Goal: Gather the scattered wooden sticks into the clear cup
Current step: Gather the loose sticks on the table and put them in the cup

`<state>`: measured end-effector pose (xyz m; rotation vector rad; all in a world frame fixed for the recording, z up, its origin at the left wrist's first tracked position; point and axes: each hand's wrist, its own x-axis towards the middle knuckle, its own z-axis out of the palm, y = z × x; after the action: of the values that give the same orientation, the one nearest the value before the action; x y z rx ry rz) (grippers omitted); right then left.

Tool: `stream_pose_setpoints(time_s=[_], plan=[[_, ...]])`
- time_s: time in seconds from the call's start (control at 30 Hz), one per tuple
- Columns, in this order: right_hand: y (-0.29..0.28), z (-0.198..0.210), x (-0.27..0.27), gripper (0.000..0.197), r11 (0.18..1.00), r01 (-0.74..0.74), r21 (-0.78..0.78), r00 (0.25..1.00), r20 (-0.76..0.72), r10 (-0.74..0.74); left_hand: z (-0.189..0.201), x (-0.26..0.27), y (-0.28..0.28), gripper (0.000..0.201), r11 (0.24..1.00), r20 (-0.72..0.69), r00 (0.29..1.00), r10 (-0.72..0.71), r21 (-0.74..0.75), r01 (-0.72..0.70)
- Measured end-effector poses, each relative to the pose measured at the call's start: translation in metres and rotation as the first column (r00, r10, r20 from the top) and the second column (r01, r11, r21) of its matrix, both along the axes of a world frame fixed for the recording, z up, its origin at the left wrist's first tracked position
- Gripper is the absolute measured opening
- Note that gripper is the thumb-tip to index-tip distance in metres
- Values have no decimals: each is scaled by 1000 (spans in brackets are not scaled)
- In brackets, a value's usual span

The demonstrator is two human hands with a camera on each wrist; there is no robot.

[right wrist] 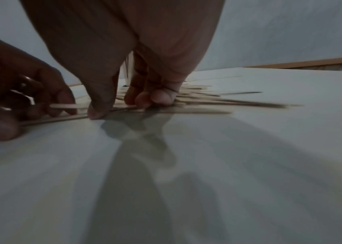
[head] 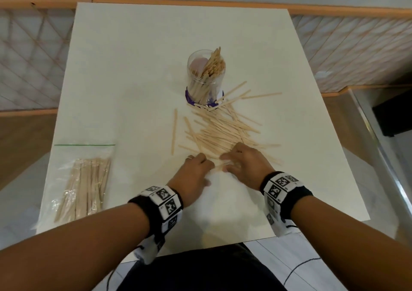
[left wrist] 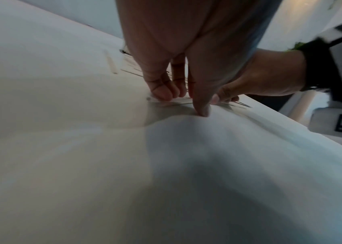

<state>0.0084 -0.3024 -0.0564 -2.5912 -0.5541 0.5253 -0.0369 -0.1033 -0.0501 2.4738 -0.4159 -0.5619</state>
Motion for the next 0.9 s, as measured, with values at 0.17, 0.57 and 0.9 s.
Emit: stream_pose_setpoints(time_s=[0.17,0.57,0.9], plan=[[4,15,42,60,998,57,-34,969,242,-47,0,27,23,59,977,124,982,145,140,-162],[-9,15,168,63,883,118,-453,976,-111,-188,-6,64,43,104,970,-9,993,119,213,-115],[18,21,85,51,947,-60,-315,994,71,87,3,89,20,100,962,136,990,39,264,-75]])
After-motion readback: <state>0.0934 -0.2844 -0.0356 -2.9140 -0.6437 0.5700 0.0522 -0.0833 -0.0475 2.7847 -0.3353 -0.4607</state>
